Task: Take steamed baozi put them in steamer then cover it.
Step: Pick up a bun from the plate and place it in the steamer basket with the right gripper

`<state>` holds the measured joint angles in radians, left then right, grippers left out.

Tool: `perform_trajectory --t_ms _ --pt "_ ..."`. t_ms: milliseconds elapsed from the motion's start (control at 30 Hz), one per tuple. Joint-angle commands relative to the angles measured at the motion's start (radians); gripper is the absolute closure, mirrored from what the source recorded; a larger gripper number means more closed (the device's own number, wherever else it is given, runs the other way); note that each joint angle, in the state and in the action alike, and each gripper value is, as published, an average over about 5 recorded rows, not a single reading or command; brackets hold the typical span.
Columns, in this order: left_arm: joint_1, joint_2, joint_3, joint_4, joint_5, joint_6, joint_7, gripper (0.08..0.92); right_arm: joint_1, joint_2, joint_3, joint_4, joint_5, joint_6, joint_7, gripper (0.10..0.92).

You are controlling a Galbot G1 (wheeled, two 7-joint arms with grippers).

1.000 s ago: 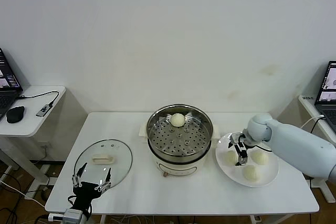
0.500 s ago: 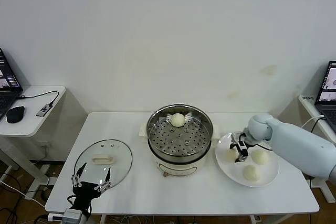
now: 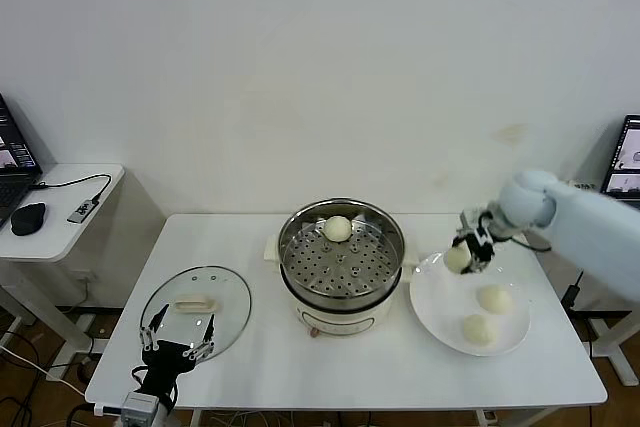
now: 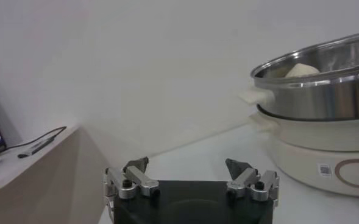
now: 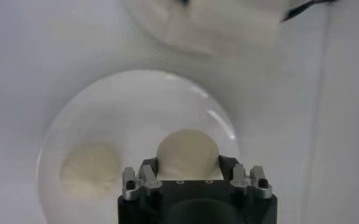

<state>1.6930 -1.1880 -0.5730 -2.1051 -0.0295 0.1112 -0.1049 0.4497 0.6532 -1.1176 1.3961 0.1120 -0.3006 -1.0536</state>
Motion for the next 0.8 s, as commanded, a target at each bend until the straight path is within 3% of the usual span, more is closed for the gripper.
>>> perform_trajectory --t_ms 33,367,800 --pt "-0.002 0.0 0.001 0.003 -0.001 0.0 -0.001 0.177 0.263 0.123 -0.153 0.064 0.206 -0.114 0.047 0.397" --pt "-0.002 0.002 -0.007 0.005 -0.002 0.001 -0.001 0.177 0.192 0.377 -0.164 0.012 0.4 -0.277 0.165 0.389" --pt "0.006 -0.009 -0.026 -0.001 -0.002 0.001 -0.001 0.177 0.04 0.6 -0.124 -0.136 0.42 -0.386 0.239 0.389"
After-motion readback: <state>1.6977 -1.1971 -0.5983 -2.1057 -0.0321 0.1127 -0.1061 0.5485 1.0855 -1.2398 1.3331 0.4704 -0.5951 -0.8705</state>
